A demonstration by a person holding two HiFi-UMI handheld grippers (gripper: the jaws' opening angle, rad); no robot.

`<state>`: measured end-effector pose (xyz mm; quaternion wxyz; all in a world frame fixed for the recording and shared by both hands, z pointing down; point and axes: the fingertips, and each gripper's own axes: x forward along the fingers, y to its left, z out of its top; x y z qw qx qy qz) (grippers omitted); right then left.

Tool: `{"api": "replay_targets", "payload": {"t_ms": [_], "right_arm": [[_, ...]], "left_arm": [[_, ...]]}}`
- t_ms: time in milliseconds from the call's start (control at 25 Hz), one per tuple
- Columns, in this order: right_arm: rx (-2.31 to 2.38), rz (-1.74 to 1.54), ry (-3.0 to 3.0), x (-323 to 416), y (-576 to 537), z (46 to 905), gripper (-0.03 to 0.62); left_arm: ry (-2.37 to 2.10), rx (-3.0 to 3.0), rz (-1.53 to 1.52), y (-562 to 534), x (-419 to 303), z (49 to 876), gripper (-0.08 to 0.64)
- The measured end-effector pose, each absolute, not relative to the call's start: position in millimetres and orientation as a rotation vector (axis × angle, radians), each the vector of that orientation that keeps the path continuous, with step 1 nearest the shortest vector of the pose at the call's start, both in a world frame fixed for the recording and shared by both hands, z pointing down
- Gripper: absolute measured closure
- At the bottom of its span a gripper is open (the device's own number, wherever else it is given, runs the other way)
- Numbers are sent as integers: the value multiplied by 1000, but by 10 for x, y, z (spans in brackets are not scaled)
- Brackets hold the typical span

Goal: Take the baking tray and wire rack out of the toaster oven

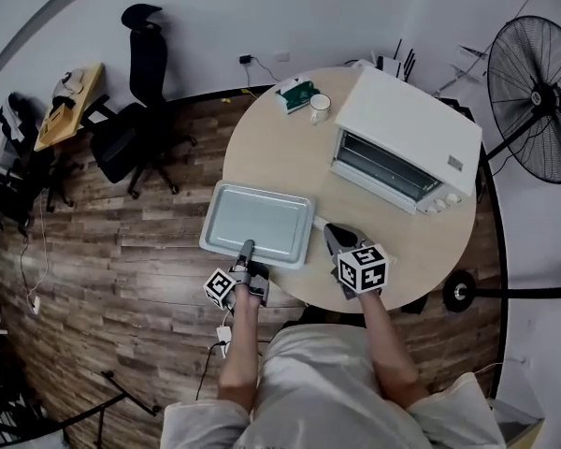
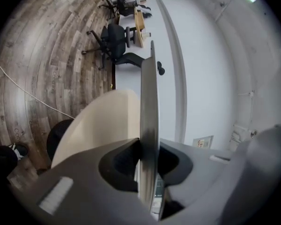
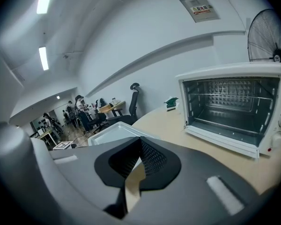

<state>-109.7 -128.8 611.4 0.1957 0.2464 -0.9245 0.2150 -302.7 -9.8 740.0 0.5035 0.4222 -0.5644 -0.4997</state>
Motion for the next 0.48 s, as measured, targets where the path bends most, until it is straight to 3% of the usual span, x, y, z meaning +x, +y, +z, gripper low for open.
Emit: {"api": "replay_targets", "payload": {"t_ms": [480], "right_arm": [[717,562,-2579,-897,-1505,6068,597]], "left_arm": [[-1555,799,-1303,446,-3834,8028,443]]}}
